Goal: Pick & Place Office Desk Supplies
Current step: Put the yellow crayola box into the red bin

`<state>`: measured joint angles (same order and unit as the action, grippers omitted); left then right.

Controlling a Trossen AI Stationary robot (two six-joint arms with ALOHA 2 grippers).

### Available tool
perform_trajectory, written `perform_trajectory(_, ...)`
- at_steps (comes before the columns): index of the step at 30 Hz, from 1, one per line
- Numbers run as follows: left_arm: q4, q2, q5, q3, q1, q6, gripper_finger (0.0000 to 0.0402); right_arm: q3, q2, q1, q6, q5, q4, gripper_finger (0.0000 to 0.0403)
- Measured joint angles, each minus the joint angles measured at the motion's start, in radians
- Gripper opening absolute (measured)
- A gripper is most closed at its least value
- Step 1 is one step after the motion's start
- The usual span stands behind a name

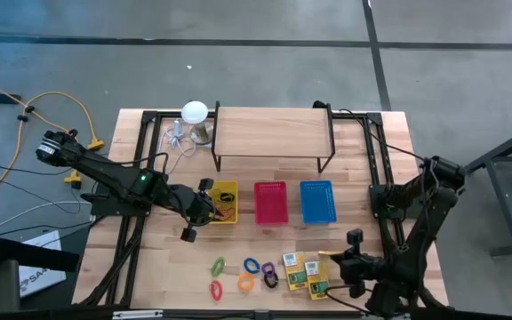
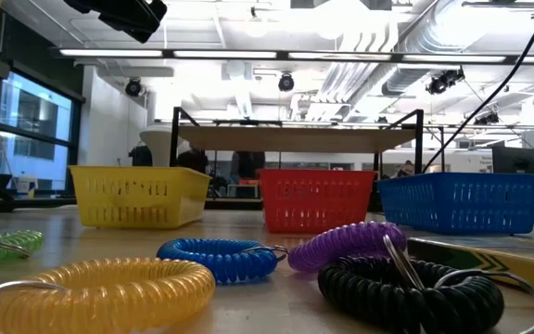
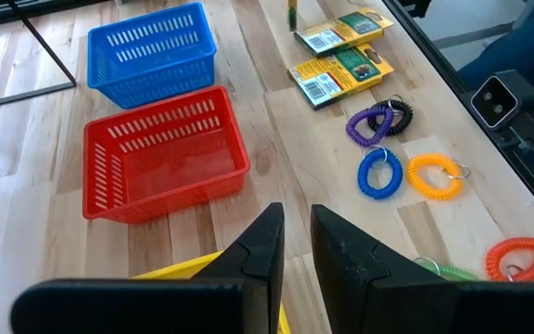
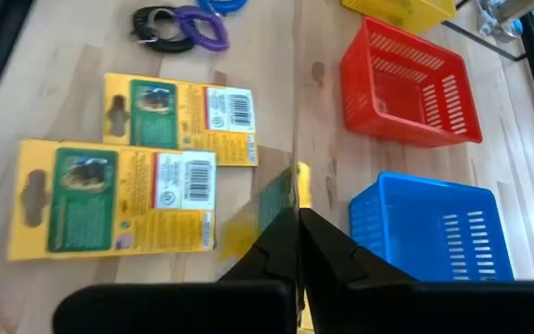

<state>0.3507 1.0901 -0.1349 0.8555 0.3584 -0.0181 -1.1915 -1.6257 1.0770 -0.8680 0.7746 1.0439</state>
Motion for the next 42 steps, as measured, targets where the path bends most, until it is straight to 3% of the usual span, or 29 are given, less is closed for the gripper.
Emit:
perform_trajectory(11,0.0,0.0,0.0,0.0,0.0,0.0,0.0054,0.0,0.003,-0.121,0.119,-0.014,-0.056,0.0002)
perform_trajectory(25,0.0,0.0,0.0,0.0,0.0,0.0,0.0054,0.0,0.111,-0.299,0.521,-0.002,-0.32,0.0002)
perform_trajectory(32,0.0,0.0,0.0,0.0,0.0,0.0,0.0054,0.001,0.13,-0.426,0.744,-0.074,-0.475,0.0002)
perform_trajectory(42,0.0,0.0,0.0,0.0,0.0,0.0,0.0054,0.0,0.131,-0.611,0.927,-0.22,-0.62,0.0002)
